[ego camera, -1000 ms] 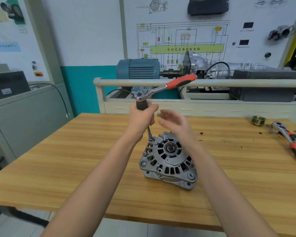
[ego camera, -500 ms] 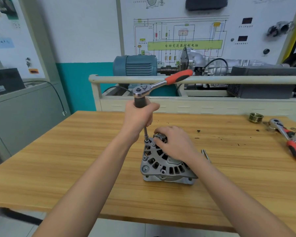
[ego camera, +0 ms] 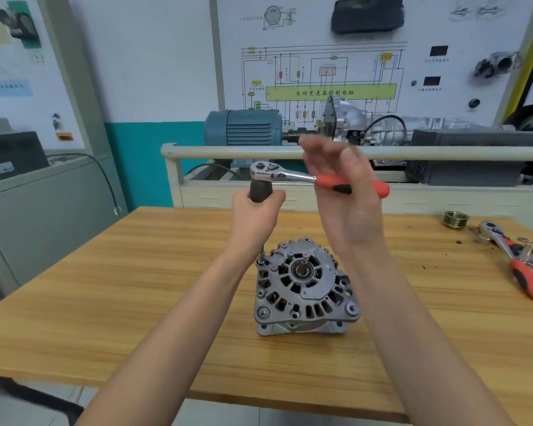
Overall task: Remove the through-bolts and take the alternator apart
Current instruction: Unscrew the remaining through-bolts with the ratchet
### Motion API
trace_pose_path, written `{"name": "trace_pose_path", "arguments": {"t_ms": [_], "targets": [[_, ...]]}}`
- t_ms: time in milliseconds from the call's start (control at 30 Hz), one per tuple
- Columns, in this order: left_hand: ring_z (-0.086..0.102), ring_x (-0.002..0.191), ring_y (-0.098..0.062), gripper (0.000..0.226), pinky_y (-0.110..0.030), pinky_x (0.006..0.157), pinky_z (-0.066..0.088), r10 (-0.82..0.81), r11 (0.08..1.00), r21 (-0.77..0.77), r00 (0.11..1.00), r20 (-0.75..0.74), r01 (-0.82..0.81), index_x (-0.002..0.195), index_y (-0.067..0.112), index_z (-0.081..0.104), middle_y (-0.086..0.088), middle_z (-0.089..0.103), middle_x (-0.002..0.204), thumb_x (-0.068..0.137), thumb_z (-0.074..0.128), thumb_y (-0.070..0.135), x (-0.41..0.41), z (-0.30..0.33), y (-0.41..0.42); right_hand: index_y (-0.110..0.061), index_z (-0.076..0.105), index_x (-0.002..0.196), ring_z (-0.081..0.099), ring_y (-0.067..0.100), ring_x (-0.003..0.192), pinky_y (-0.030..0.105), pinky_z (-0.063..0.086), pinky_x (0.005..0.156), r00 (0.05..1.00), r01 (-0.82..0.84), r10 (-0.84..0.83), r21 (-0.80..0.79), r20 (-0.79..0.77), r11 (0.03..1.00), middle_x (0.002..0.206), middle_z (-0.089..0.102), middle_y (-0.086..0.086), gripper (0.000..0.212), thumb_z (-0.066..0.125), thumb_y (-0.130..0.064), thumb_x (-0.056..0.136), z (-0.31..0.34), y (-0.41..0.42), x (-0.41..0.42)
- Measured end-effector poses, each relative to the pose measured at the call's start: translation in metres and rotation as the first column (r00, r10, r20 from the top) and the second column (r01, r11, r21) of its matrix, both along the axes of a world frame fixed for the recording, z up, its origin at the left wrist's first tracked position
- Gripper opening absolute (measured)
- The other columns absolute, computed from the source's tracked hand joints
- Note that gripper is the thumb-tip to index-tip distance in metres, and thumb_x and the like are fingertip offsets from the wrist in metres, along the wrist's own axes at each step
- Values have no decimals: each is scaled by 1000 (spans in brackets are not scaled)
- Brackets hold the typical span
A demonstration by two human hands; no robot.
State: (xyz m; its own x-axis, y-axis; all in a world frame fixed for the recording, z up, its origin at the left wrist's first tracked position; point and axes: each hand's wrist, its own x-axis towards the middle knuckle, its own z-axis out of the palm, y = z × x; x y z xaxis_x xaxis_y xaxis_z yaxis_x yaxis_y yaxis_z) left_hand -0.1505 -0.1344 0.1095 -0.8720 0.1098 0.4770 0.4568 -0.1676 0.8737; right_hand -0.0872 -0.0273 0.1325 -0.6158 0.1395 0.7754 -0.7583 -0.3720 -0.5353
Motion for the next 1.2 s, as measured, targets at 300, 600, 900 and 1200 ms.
{"name": "trace_pose_path", "arguments": {"t_ms": [300,600,900,1200], "targets": [[40,43,-12,29,-21,43,34,-55,995,-91,992,-115,44,54,9,49,5,43,43,77,62,1,2,0,-12,-25,46,41,48,15,54,31,44,79,991,-136,133,-135,-35,981,46,43,-7,51,39,-12,91,-8,-23,2],[19,35,-11,41,-20,41,18,-424,896,-154,905,-29,415,40,23,41,6,29,39,71,61,6,-1,13,-17,-17,31,39,25,12,28,21,41,38,673,-358,645,-604,362,712,33,25,-6,56,37,-18,94,45,-3,-39],[26,45,-9,32,-21,42,24,-20,999,37,997,-73,23,57,14,41,7,34,45,79,56,-3,6,6,-2,-17,43,48,34,20,51,33,42,68,990,-16,-26,-293,-138,956,46,37,0,46,35,-11,92,-15,-45,7],[28,34,-15,36,-20,41,27,-449,871,-251,892,-53,423,46,20,45,2,36,39,74,63,8,-5,12,-23,-16,34,41,30,13,33,25,44,49,672,-421,662,-565,330,709,36,28,-5,54,37,-17,95,38,-1,-35]]}}
